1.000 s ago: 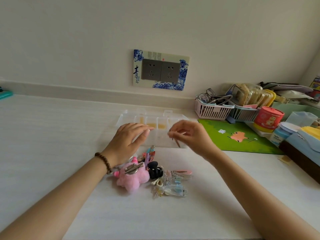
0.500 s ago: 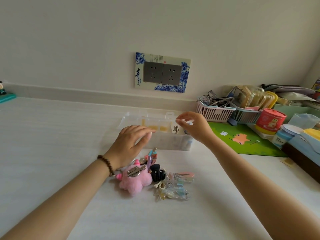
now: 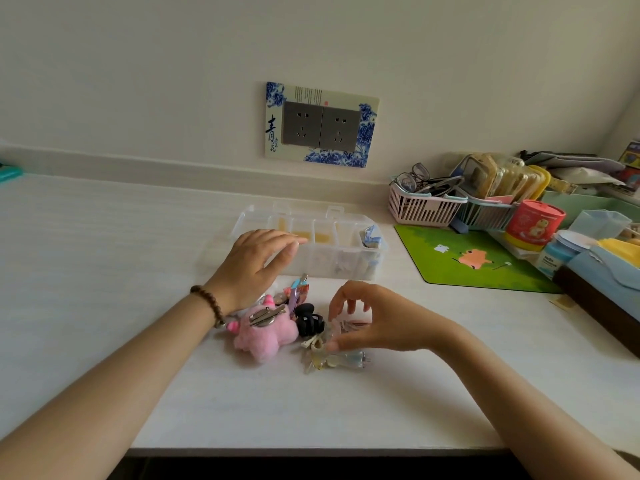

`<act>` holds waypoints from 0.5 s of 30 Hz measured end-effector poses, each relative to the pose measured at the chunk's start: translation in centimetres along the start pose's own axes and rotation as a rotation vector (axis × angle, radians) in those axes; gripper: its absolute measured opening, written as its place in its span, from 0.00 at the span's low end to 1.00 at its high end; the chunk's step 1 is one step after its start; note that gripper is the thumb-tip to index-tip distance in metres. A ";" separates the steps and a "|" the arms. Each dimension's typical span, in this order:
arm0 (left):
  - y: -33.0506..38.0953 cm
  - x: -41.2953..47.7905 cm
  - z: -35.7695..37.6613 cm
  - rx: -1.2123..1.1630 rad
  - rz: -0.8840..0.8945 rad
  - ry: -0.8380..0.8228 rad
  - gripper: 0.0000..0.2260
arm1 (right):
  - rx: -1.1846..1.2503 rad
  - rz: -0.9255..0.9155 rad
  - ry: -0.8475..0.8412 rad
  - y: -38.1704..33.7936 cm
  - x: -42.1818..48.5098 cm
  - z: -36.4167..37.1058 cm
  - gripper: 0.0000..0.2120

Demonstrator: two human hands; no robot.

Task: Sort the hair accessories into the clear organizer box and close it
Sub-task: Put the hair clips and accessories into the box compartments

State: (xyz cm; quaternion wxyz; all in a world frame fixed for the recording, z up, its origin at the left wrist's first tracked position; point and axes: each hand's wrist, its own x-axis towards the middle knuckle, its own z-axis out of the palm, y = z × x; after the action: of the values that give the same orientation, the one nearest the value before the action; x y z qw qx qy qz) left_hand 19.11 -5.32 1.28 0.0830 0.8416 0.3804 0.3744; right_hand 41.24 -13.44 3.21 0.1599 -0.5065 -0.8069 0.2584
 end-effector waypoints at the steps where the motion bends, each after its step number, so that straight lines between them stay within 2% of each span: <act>1: 0.0 0.0 0.0 0.001 0.001 0.000 0.30 | -0.004 0.003 0.007 0.1 0.1 0.2 0.17; 8: 0.1 0.0 0.0 -0.003 0.012 0.001 0.31 | 0.075 -0.015 0.092 0.9 0.3 0.1 0.14; 15: -0.1 0.1 0.0 -0.005 0.007 0.008 0.30 | 0.105 -0.098 0.408 0.5 2.8 -3.1 0.17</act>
State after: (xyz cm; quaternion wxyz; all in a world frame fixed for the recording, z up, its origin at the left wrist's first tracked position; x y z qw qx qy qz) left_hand 19.14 -5.16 1.28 0.0825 0.8410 0.3769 0.3793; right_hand 41.97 -9.92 5.46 0.3587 -0.4994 -0.7668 0.1841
